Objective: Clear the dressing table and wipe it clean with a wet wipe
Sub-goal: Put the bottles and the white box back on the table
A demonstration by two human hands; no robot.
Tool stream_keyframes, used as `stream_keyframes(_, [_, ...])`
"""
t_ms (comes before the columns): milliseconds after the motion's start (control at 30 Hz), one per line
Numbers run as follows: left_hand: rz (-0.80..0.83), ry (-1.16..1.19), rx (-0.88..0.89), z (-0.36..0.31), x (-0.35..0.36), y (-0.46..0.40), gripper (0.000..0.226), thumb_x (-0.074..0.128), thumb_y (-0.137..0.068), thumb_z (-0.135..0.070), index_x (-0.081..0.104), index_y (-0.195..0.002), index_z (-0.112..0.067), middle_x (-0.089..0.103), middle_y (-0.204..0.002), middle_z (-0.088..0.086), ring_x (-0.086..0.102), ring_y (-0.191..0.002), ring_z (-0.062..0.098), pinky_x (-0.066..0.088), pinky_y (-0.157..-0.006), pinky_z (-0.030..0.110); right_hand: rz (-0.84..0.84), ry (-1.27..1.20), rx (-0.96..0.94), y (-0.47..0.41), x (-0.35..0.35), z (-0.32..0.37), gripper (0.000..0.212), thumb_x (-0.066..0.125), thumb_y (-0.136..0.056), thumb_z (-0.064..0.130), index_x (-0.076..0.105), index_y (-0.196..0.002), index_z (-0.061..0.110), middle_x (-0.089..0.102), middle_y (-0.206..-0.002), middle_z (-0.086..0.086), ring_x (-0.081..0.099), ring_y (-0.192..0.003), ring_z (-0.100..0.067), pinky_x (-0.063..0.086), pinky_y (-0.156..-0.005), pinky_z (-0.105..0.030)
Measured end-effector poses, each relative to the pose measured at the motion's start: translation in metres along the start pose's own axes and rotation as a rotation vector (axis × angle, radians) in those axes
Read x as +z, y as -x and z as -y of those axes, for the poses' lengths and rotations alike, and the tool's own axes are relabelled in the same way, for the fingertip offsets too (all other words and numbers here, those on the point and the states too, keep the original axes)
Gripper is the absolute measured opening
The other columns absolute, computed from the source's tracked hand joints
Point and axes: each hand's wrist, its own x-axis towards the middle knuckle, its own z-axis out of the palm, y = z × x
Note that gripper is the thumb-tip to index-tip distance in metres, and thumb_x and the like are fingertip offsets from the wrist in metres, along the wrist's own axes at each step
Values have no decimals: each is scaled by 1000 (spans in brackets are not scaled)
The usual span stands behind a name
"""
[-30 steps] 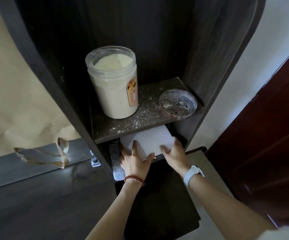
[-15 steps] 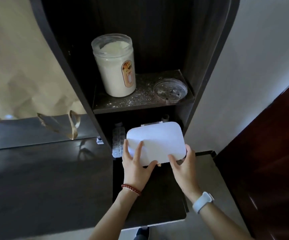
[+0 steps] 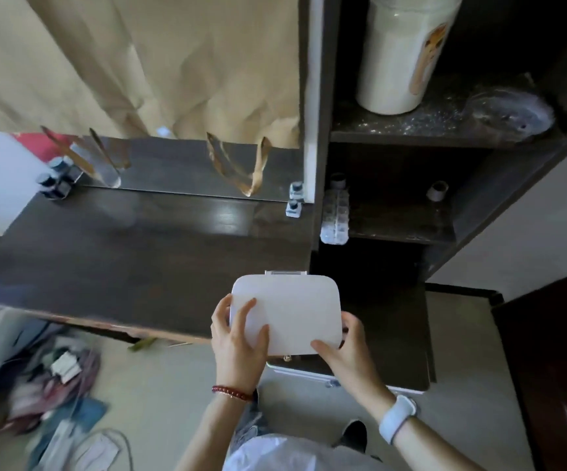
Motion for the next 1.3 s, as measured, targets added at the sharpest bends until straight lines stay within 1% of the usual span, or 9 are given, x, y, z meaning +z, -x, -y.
stream_keyframes(100, [-14,17,-31,38,-27,-18,40,47,-73,-42,47,-111,-32,39,-129,22,43,-116,38,43,-95,50,19,67,-20,-11,46,17,53,71,-76,13,33,-113,24,46,-119,-4,52,-104,-16,44,-72,-7])
stream_keyframes(233, [-15,-3,-91,97,-75,-62,42,51,-75,-39,54,-114,-25,36,-136,20,40,-121,38,37,-97,47,-1,135,-20,-32,131,47,51,71,-74,17,37,-113,21,46,-115,-2,51,-106,-18,46,-87,-29])
stream_keyframes(433, [49,-27,-121,180,-133,-146,39,63,-81,-13,57,-120,-17,29,-143,16,34,-129,34,34,-103,41,-46,150,16,-64,246,96,54,70,-76,17,39,-119,9,41,-112,0,50,-106,-19,46,-84,-29])
stream_keyframes(633, [119,-25,-153,218,-142,-206,40,59,-85,-11,53,-124,-16,24,-146,11,30,-132,28,34,-106,39,-109,207,34,-102,294,119,52,71,-77,17,41,-116,5,45,-117,-10,52,-108,-26,48,-89,-38])
stream_keyframes(900, [164,-103,-41,236,-139,-212,44,44,-85,-25,49,-129,-17,22,-148,20,26,-132,39,28,-107,49,-109,212,81,-114,306,118,51,70,-79,18,39,-118,5,46,-121,-11,50,-111,-26,44,-89,-33])
stream_keyframes(1000, [159,-193,-56,234,-135,-211,40,49,-89,-21,48,-129,-20,20,-150,18,25,-132,39,27,-103,52,-95,187,89,-114,303,116,52,70,-80,20,39,-120,9,46,-122,-8,50,-111,-22,45,-88,-30])
stream_keyframes(1133, [-35,-279,-145,212,-132,-203,39,57,-84,-8,56,-121,-16,30,-146,19,28,-133,39,24,-102,58,-66,186,50,-108,280,113,52,64,-85,28,39,-129,13,42,-120,5,50,-105,-13,40,-81,-20])
stream_keyframes(1233, [-120,-279,-47,178,-117,-195,36,53,-79,-12,57,-116,-14,43,-136,21,38,-125,41,32,-94,58,-240,126,10,-104,233,104,39,60,-88,21,48,-124,11,53,-111,1,56,-91,-14,43,-77,-23])
stream_keyframes(1300, [-62,-243,76,148,-96,-189,36,51,-78,-15,56,-114,-16,46,-133,21,41,-122,41,35,-91,57,-415,53,7,-102,190,93,27,58,-89,17,53,-114,10,61,-103,-7,60,-88,-20,51,-79,-38])
